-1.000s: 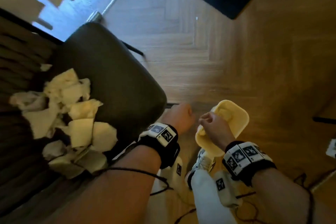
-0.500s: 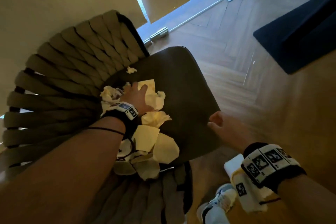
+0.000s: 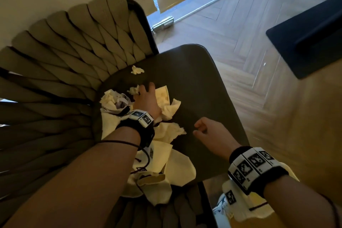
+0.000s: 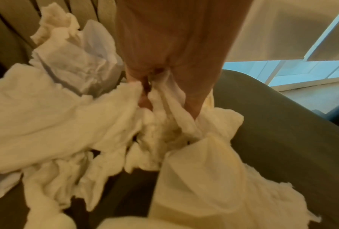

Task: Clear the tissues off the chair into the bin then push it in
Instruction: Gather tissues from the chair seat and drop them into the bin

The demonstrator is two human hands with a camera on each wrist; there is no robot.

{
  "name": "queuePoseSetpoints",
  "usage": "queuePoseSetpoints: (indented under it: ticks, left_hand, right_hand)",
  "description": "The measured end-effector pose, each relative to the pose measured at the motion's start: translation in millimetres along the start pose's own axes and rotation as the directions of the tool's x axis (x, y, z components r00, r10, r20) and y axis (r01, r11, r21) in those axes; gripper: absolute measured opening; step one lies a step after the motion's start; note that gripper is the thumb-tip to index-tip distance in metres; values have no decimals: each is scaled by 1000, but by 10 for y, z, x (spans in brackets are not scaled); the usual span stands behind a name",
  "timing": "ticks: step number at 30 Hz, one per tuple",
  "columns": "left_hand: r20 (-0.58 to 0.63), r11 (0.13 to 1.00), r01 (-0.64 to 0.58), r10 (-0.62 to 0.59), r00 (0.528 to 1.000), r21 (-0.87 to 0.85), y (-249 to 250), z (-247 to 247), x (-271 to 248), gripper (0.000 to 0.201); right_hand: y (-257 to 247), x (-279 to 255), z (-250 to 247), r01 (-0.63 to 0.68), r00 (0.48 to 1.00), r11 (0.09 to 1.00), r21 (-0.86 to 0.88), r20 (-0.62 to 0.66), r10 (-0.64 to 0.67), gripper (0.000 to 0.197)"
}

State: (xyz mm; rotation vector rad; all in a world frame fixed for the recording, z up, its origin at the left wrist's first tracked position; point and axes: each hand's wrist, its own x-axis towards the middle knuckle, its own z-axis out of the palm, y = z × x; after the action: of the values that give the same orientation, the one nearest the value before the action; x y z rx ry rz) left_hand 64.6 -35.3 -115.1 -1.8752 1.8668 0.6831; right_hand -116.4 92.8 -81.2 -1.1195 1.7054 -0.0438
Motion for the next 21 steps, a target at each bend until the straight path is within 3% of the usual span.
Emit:
queuePoseSetpoints:
  ticks: [4, 7, 12, 15, 17, 21]
  left_hand:
    - [80, 994, -111, 112, 990, -24, -139, -172, -14, 45]
    - [161, 964, -258, 265, 951, -62, -190, -327, -123, 25]
    - [86, 922, -277, 310, 947, -268, -104, -640, -404, 28]
    - [9, 893, -284, 306, 952, -349, -66, -802, -541, 26]
    - [-49, 868, -281, 287, 957, -409, -77, -849, -599, 26]
    - [-73, 860, -230, 222, 972, -456, -117, -814, -646, 31]
  right_hand:
    - [-113, 52, 34, 7, 1000, 999, 38, 9, -7, 24]
    - [-102, 21, 62, 6, 1000, 998, 70, 9, -6, 21]
    - [-56, -143, 163, 17, 1000, 999, 42, 0, -17, 31]
    - [-117, -191, 286, 234, 969, 942, -240, -24, -247, 60]
    - [-254, -77, 366, 388, 916, 834, -392, 66, -396, 74]
    - [-611, 288, 569, 444, 896, 750, -491, 266, -356, 107]
